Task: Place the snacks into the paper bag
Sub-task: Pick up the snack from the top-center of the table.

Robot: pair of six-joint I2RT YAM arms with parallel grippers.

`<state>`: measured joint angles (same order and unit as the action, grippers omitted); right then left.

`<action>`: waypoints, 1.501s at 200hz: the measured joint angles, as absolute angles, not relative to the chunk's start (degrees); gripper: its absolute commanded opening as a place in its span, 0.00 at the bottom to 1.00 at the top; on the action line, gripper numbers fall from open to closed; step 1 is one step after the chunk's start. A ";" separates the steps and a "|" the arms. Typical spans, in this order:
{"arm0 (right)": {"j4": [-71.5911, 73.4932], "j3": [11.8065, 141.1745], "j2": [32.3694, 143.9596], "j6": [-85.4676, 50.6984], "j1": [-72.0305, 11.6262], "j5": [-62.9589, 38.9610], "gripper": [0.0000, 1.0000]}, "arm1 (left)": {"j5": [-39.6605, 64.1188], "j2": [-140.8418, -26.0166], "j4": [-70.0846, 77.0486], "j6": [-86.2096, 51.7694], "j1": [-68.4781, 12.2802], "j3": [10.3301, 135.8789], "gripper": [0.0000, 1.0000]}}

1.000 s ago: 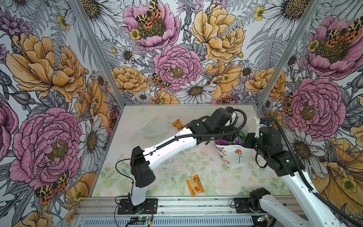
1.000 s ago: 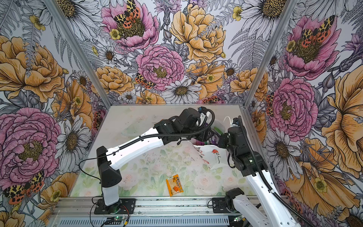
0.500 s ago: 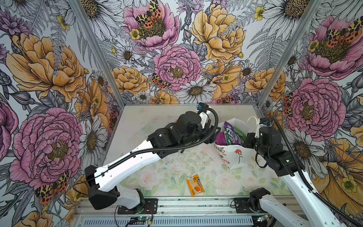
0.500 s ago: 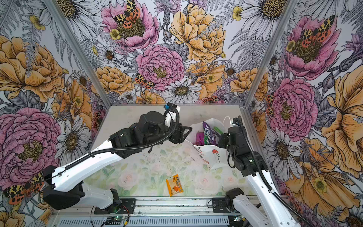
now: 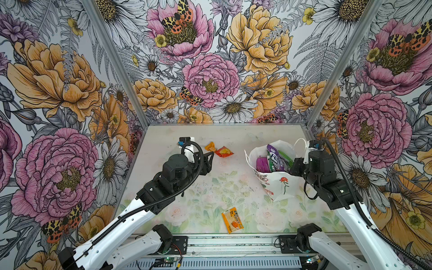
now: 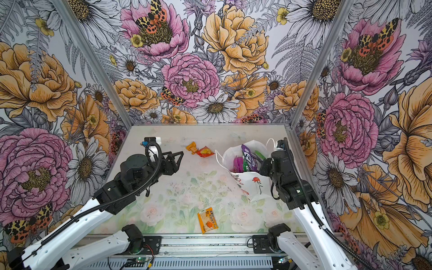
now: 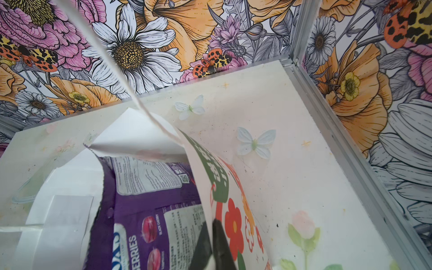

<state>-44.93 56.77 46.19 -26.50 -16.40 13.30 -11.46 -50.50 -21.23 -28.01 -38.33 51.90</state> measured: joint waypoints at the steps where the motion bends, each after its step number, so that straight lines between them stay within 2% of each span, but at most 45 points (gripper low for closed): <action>1: -44.93 56.77 46.19 -26.50 -16.40 13.30 0.00 | -11.33 -50.54 -21.15 -28.10 -38.11 51.75 0.69; 37: -44.88 56.73 46.19 -26.50 -16.40 13.30 0.00 | -2.52 -60.69 -14.79 -30.33 -29.56 47.07 0.75; 101: -44.73 56.69 46.19 -26.50 -16.40 13.30 0.00 | 5.43 -88.14 -6.96 -28.05 -28.58 56.58 0.78; 135: -44.73 56.64 46.19 -26.48 -16.03 13.30 0.00 | 4.60 -98.13 -6.98 -24.53 -29.12 64.97 0.78; 178: -44.69 56.58 46.17 -26.50 -16.03 13.30 0.00 | -2.66 -109.60 -11.99 -17.28 -31.51 76.99 0.78; 233: -44.64 56.51 46.17 -26.48 -16.03 13.28 0.00 | -7.33 -118.41 -18.39 -9.34 -33.28 84.01 0.78; 261: -44.62 56.51 46.17 -26.50 -16.03 13.28 0.00 | -9.13 -121.54 -20.43 -7.01 -33.82 86.83 0.72; 300: -44.51 56.51 46.17 -26.48 -16.03 13.26 0.00 | -12.10 -123.90 -22.81 -5.23 -34.52 89.89 0.51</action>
<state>-44.51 56.51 46.17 -26.48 -16.03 13.26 -12.10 -123.90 -22.81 -5.23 -34.52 89.89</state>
